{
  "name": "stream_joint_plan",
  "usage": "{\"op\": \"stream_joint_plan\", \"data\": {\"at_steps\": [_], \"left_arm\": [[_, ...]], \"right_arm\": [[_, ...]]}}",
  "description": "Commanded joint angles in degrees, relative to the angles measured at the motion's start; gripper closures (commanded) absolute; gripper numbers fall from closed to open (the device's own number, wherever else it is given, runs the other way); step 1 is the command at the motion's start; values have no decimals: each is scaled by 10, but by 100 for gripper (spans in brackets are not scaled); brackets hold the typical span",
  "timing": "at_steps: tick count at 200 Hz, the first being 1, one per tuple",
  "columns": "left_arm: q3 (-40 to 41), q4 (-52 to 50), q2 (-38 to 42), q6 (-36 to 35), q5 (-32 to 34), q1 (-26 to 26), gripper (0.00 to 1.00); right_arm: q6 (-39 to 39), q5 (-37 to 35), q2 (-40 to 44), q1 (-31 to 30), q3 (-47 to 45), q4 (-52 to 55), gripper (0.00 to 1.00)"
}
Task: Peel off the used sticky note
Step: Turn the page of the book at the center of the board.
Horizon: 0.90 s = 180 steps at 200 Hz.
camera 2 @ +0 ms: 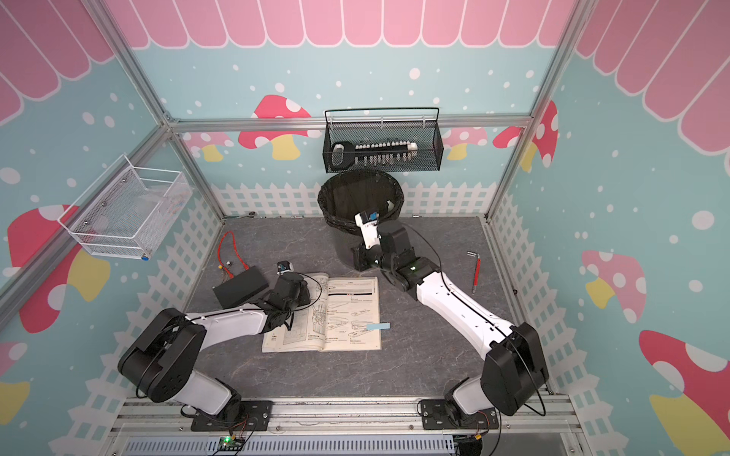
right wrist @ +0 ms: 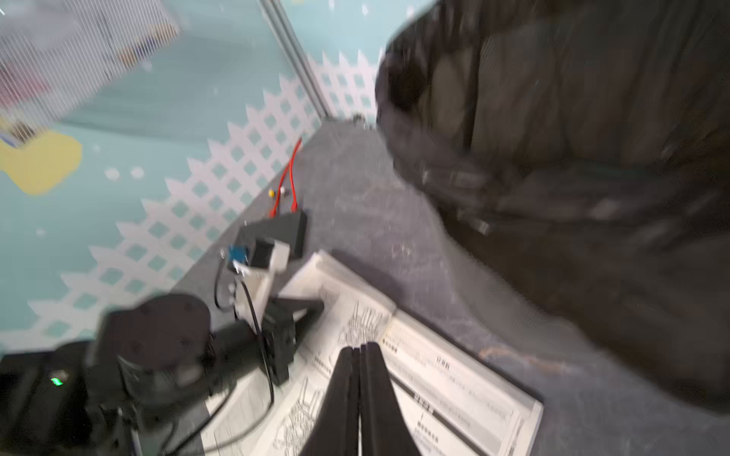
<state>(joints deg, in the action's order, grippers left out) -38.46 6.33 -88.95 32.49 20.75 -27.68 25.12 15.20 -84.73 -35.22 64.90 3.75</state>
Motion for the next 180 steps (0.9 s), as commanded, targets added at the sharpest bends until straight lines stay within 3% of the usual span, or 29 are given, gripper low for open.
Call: {"op": "stream_joint_plan", "data": {"at_steps": [1, 51, 129, 180], "left_arm": [[-19, -27, -9, -12, 13, 9, 100], [-28, -35, -12, -1, 14, 11, 100], [-33, -34, -11, -9, 14, 12, 100], [-28, -42, 111, -35, -3, 10, 100]], "right_arm": [[10, 55, -51, -25, -51, -64, 100], [6, 148, -210, -53, -7, -145, 100], [16, 165, -363, -86, 79, -139, 100], [24, 163, -425, -90, 120, -138, 100]]}}
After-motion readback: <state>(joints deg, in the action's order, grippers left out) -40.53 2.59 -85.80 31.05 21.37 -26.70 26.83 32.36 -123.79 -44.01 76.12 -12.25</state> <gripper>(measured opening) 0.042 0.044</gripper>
